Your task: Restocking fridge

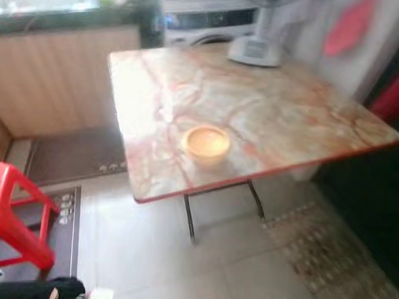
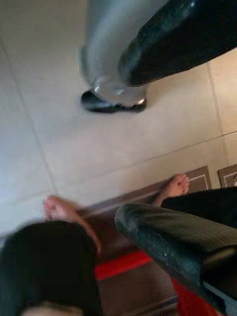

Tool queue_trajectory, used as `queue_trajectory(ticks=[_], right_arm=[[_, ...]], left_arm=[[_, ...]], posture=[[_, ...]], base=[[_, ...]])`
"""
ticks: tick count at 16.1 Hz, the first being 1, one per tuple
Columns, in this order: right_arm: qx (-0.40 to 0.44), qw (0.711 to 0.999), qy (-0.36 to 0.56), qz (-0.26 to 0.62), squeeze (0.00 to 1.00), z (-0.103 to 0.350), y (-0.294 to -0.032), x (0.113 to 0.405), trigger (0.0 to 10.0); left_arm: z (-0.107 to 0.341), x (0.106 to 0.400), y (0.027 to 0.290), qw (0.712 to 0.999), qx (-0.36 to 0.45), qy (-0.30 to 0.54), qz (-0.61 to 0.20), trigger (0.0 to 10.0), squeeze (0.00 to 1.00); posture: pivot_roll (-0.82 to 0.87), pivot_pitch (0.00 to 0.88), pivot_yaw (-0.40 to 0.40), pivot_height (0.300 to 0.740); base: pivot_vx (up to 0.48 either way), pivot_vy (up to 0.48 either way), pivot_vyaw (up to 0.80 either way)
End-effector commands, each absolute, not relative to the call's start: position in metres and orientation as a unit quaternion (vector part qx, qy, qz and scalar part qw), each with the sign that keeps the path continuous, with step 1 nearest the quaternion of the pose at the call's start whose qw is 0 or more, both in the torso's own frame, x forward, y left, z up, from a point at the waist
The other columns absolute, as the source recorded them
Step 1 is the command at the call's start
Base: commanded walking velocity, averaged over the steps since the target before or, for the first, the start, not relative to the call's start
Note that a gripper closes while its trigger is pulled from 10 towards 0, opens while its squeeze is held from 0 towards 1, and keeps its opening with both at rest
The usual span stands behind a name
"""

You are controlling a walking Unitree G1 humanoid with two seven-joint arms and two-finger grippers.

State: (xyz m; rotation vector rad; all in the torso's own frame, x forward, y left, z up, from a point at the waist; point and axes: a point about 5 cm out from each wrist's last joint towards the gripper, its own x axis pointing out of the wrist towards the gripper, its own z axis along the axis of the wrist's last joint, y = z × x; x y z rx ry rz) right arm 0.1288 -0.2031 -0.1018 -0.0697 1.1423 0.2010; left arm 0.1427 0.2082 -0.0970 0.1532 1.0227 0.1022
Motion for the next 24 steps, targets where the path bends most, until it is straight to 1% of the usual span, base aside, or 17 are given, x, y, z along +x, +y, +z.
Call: queue_trajectory(ticks=[1, 2, 3, 5, 7, 8, 9, 10, 11, 12, 14, 18, 20, 23, 24], right_arm=[[-0.035, 0.829, 0.551, 0.088, 0.0, -0.104, -0.209, 0.12, 10.0], [-0.034, 0.831, 0.548, 0.088, 0.0, -0.103, -0.209, 0.12, 10.0], [-0.02, 0.836, 0.544, 0.076, 0.0, -0.103, -0.209, 0.121, 10.0], [-0.011, 0.836, 0.543, 0.072, 0.0, -0.103, -0.21, 0.123, 10.0], [-0.01, 0.836, 0.544, 0.072, 0.0, -0.102, -0.21, 0.124, 10.0], [-0.01, 0.835, 0.545, 0.072, 0.0, -0.102, -0.21, 0.124, 10.0], [-0.007, 0.836, 0.544, 0.071, 0.0, -0.102, -0.21, 0.124, 10.0], [-0.006, 0.836, 0.544, 0.071, 0.0, -0.102, -0.21, 0.125, 10.0], [-0.006, 0.836, 0.544, 0.071, 0.0, -0.102, -0.21, 0.125, 10.0], [0.003, 0.84, 0.538, 0.065, 0.0, -0.101, -0.211, 0.125, 10.0], [0.001, 0.84, 0.54, 0.063, 0.0, -0.101, -0.212, 0.125, 10.0], [-0.012, 0.838, 0.54, 0.082, 0.0, -0.1, -0.213, 0.128, 10.0], [-0.022, 0.84, 0.535, 0.089, 0.0, -0.099, -0.213, 0.13, 10.0], [-0.016, 0.84, 0.536, 0.082, 0.0, -0.1, -0.213, 0.13, 10.0], [-0.009, 0.841, 0.535, 0.081, 0.0, -0.1, -0.212, 0.13, 10.0]], left_arm=[[-0.096, 0.146, 0.205, 0.875, 0.073, 0.476, 0.052, 10.0, 0.0], [-0.091, 0.155, 0.208, 0.888, 0.077, 0.45, 0.057, 10.0, 0.0], [-0.071, 0.184, 0.216, 0.924, 0.084, 0.364, 0.079, 10.0, 0.0], [-0.05, 0.207, 0.223, 0.952, 0.09, 0.275, 0.102, 10.0, 0.0], [-0.015, 0.232, 0.222, 0.978, 0.128, 0.141, 0.086, 10.0, 0.0], [-0.006, 0.237, 0.221, 0.982, 0.13, 0.11, 0.085, 10.0, 0.0], [0.014, 0.246, 0.215, 0.987, 0.137, 0.049, 0.074, 10.0, 0.0], [0.024, 0.25, 0.211, 0.987, 0.145, 0.018, 0.065, 10.0, 0.0], [0.027, 0.25, 0.21, 0.987, 0.147, 0.009, 0.063, 10.0, 0.0], [0.053, 0.251, 0.195, 0.984, 0.163, -0.062, 0.043, 10.0, 0.0], [0.07, 0.246, 0.185, 0.981, 0.158, -0.101, 0.042, 10.0, 0.0], [0.084, 0.25, 0.188, 0.983, 0.127, -0.106, 0.082, 10.0, 0.0], [0.09, 0.252, 0.187, 0.984, 0.126, -0.101, 0.078, 10.0, 0.0], [0.093, 0.254, 0.185, 0.985, 0.12, -0.1, 0.076, 10.0, 0.0], [0.095, 0.255, 0.183, 0.985, 0.116, -0.101, 0.075, 10.0, 0.0]], posture=[[0.03, 0.0, 0.002, 0.74], [0.03, 0.0, 0.002, 0.74], [0.03, 0.0, 0.001, 0.74], [0.05, 0.0, -0.006, 0.74], [0.06, 0.0, -0.005, 0.74], [0.06, 0.0, -0.006, 0.74], [0.06, 0.0, -0.005, 0.74], [0.06, 0.0, -0.004, 0.74], [0.06, 0.0, -0.004, 0.74], [0.06, 0.0, 0.001, 0.74], [0.07, 0.0, -0.009, 0.74], [0.08, 0.0, -0.025, 0.74], [0.07, 0.0, -0.019, 0.74], [0.06, 0.0, -0.016, 0.74], [0.06, 0.0, -0.016, 0.74]], base=[[0.0, 0.0, 0.8], [0.0, 0.0, 0.8], [0.0, 0.0, 0.0], [0.0, 0.0, 0.0], [0.0, 0.0, 0.0], [0.0, 0.0, 0.0], [0.0, 0.0, 0.0], [0.0, 0.0, 0.0], [0.0, 0.0, 0.0], [0.0, 0.0, 0.0], [0.0, 0.0, 0.0], [0.0, 0.0, 0.0], [0.0, 0.0, 0.6], [0.0, 0.0, 0.76], [0.0, 0.0, 0.0]])
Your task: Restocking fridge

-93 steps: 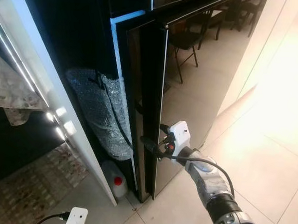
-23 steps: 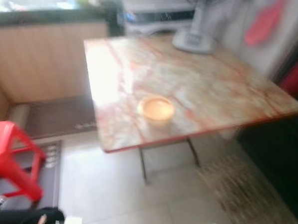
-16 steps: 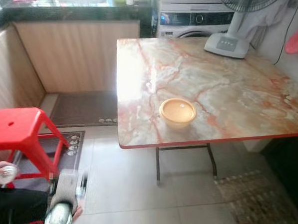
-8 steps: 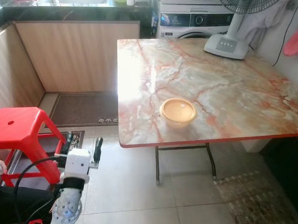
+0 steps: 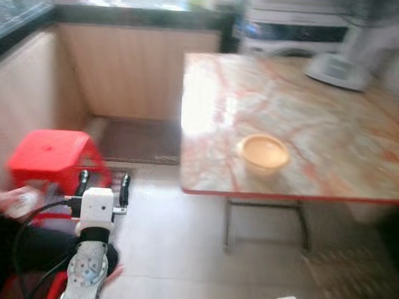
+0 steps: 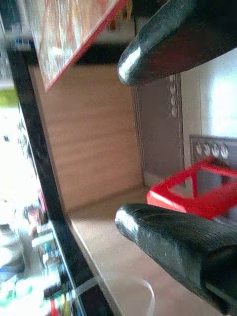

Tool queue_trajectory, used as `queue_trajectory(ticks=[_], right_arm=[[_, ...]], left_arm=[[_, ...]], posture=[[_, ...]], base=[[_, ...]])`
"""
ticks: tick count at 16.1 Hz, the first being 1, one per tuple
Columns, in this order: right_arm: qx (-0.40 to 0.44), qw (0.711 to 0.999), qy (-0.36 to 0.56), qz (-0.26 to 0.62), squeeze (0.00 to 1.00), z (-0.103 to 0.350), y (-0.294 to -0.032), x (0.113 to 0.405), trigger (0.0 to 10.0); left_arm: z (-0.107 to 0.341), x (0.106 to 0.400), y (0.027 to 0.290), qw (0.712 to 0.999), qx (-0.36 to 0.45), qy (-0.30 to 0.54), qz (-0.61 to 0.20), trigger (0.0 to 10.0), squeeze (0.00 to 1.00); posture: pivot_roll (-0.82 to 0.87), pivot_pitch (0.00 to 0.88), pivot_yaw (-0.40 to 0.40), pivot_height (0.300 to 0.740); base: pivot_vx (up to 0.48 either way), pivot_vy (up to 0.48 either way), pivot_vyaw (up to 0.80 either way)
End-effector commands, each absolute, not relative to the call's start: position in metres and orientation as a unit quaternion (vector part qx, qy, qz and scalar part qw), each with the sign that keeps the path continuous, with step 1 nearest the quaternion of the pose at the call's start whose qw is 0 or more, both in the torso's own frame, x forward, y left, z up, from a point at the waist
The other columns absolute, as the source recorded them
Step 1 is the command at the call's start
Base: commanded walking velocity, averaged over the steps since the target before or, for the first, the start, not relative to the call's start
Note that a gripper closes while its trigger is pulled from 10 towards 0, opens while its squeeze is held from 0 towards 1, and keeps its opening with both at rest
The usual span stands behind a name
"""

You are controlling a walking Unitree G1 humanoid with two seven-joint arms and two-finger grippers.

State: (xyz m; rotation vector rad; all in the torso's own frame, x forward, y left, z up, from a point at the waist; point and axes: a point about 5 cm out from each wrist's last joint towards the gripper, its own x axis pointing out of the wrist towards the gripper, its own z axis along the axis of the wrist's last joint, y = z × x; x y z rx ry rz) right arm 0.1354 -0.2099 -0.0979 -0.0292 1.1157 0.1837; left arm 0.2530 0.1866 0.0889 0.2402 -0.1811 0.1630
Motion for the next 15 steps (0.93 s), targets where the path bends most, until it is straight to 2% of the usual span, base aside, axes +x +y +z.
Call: queue_trajectory(ticks=[1, 4, 12, 15], right_arm=[[-0.002, 0.842, 0.535, 0.075, 0.0, -0.0997, -0.2122, 0.129, 10.0], [-0.005, 0.842, 0.534, 0.079, 0.0, -0.0994, -0.2117, 0.1302, 10.0], [-0.01, 0.842, 0.533, 0.085, 0.0, -0.0988, -0.212, 0.1317, 10.0], [-0.012, 0.841, 0.534, 0.088, 0.0, -0.0987, -0.2119, 0.1319, 10.0]], left_arm=[[0.0967, 0.2558, 0.1814, 0.986, 0.112, -0.099, 0.07, 10.0, 0.0], [0.0985, 0.2575, 0.1792, 0.987, 0.111, -0.098, 0.063, 10.0, 0.0], [0.1018, 0.2602, 0.1761, 0.988, 0.105, -0.094, 0.057, 10.0, 0.0], [0.1016, 0.2608, 0.1767, 0.989, 0.105, -0.091, 0.059, 10.0, 0.0]], posture=[[0.06, 0.0, -0.016, 0.74], [0.07, 0.0, -0.016, 0.74], [0.07, 0.0, -0.018, 0.74], [0.07, 0.0, -0.019, 0.74]], base=[[0.0, 0.0, 0.0], [0.0, 0.0, 0.0], [0.267, 0.0, 0.0], [0.0, 0.0, 0.0]])
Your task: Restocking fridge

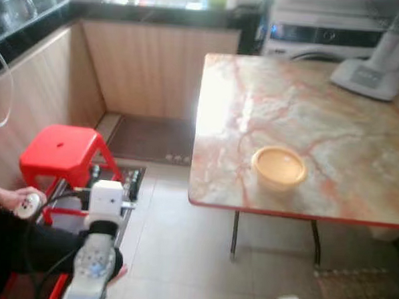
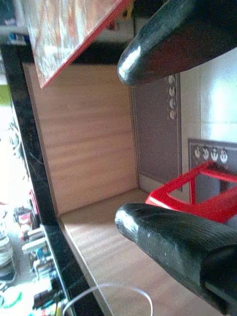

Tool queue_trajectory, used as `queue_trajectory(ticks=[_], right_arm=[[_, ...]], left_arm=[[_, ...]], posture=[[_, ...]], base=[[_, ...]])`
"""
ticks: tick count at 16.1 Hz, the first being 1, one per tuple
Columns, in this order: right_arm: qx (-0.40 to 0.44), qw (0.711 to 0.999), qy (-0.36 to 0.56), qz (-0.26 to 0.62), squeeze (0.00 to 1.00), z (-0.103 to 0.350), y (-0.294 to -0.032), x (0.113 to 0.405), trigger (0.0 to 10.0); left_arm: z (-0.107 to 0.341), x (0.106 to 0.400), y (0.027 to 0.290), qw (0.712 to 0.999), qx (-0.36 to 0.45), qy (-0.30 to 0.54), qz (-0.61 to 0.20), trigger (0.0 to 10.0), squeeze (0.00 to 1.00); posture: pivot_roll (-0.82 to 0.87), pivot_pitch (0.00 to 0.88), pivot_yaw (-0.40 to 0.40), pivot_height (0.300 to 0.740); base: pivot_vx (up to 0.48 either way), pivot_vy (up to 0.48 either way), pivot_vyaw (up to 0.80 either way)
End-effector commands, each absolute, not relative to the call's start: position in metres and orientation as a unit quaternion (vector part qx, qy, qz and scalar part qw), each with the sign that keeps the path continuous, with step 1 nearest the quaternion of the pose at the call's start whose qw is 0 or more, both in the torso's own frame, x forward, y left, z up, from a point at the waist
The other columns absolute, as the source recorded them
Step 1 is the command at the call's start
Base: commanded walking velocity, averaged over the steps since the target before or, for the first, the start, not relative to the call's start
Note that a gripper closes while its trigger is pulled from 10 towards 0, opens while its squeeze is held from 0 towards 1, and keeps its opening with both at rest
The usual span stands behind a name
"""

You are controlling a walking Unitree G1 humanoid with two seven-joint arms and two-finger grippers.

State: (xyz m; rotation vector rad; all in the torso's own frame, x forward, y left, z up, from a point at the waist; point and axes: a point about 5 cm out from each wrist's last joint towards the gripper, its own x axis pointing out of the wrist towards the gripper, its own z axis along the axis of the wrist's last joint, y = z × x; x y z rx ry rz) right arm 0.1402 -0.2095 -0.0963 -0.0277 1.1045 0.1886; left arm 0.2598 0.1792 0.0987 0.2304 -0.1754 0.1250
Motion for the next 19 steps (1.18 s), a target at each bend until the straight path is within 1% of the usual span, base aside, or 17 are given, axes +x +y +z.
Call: queue_trajectory(ticks=[1, 7, 11, 14, 18, 19], right_arm=[[-0.012, 0.841, 0.534, 0.088, 0.0, -0.0987, -0.2119, 0.132, 10.0], [-0.016, 0.84, 0.534, 0.092, 0.0, -0.0985, -0.212, 0.1325, 10.0], [-0.024, 0.838, 0.535, 0.1, 0.0, -0.0982, -0.2121, 0.1331, 10.0], [-0.024, 0.839, 0.535, 0.1, 0.0, -0.0981, -0.2121, 0.1334, 10.0], [-0.021, 0.839, 0.534, 0.1, 0.0, -0.0982, -0.212, 0.133, 10.0], [-0.021, 0.839, 0.534, 0.1, 0.0, -0.0982, -0.212, 0.133, 10.0]], left_arm=[[0.1015, 0.261, 0.1765, 0.989, 0.104, -0.09, 0.059, 10.0, 0.0], [0.102, 0.2624, 0.1757, 0.988, 0.115, -0.09, 0.057, 10.0, 0.0], [0.1028, 0.2635, 0.1747, 0.987, 0.116, -0.092, 0.055, 10.0, 0.0], [0.1028, 0.2636, 0.1742, 0.988, 0.115, -0.093, 0.054, 10.0, 0.0], [0.1043, 0.2637, 0.1734, 0.987, 0.113, -0.096, 0.054, 10.0, 0.0], [0.1051, 0.264, 0.1735, 0.987, 0.11, -0.098, 0.055, 10.0, 0.0]], posture=[[0.07, 0.0, -0.019, 0.74], [0.06, 0.0, -0.019, 0.74], [0.06, 0.0, -0.02, 0.74], [0.06, 0.0, -0.02, 0.74], [0.06, 0.0, -0.019, 0.74], [0.06, 0.0, -0.02, 0.74]], base=[[0.0, 0.0, 0.0], [0.0, 0.0, 0.0], [0.0, -0.277, 0.0], [0.0, -0.284, 0.42], [0.0, -0.279, 0.0], [0.0, 0.0, 0.0]])
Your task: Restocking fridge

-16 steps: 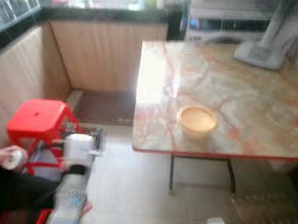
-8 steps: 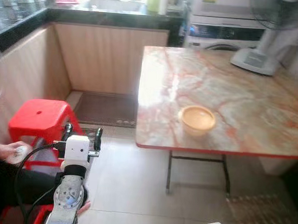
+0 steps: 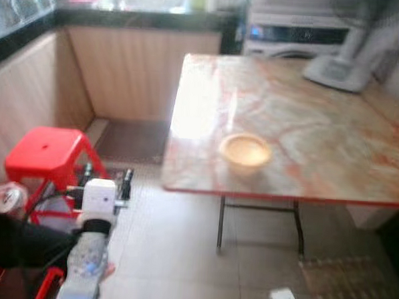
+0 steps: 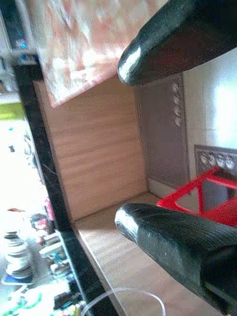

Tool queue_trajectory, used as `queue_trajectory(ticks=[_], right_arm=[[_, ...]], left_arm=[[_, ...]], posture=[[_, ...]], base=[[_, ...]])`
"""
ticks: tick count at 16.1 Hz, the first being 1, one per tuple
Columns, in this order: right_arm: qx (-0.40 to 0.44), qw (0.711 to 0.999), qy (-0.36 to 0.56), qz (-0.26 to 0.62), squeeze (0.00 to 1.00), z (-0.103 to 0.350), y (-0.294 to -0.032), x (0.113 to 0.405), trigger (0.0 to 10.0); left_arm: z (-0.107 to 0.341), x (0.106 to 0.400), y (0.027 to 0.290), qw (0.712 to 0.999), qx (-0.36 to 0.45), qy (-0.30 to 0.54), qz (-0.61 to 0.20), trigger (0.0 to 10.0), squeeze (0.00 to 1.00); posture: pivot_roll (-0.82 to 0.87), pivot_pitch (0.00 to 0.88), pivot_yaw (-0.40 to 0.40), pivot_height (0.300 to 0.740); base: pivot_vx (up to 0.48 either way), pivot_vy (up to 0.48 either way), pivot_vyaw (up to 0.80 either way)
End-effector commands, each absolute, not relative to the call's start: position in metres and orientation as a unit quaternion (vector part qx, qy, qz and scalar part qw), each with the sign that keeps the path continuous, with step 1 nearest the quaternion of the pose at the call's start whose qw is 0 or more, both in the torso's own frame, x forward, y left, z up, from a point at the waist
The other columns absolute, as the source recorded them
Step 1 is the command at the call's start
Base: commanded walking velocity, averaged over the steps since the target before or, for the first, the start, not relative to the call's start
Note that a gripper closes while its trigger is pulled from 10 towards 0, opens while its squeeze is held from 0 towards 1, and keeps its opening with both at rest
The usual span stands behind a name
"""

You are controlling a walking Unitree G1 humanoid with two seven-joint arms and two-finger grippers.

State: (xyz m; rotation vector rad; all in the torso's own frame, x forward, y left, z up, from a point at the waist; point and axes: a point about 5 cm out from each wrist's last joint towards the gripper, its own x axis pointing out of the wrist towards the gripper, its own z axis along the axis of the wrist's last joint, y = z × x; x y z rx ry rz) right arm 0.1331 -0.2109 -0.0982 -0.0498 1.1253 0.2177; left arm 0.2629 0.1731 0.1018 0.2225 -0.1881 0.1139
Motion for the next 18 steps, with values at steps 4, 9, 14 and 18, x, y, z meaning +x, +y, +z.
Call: queue_trajectory(ticks=[4, 9, 14, 18], right_arm=[[-0.021, 0.839, 0.534, 0.101, 0.0, -0.0982, -0.2117, 0.1328, 10.0], [-0.02, 0.839, 0.535, 0.103, 0.0, -0.0984, -0.2111, 0.1327, 10.0], [-0.021, 0.838, 0.534, 0.106, 0.0, -0.0981, -0.2107, 0.1336, 10.0], [-0.022, 0.838, 0.535, 0.107, 0.0, -0.098, -0.2106, 0.1341, 10.0]], left_arm=[[0.1084, 0.2654, 0.1742, 0.987, 0.104, -0.104, 0.058, 10.0, 0.0], [0.1105, 0.2664, 0.1724, 0.988, 0.099, -0.108, 0.054, 10.0, 0.0], [0.1122, 0.2674, 0.1711, 0.988, 0.093, -0.11, 0.048, 10.0, 0.0], [0.1122, 0.268, 0.1701, 0.989, 0.087, -0.11, 0.043, 10.0, 0.0]], posture=[[0.06, 0.0, -0.019, 0.74], [0.06, 0.0, -0.016, 0.74], [0.06, 0.0, -0.017, 0.74], [0.06, 0.0, -0.017, 0.74]], base=[[0.0, 0.0, 0.0], [0.0, 0.0, 0.0], [0.0, 0.0, 0.0], [0.0, 0.0, 0.0]])
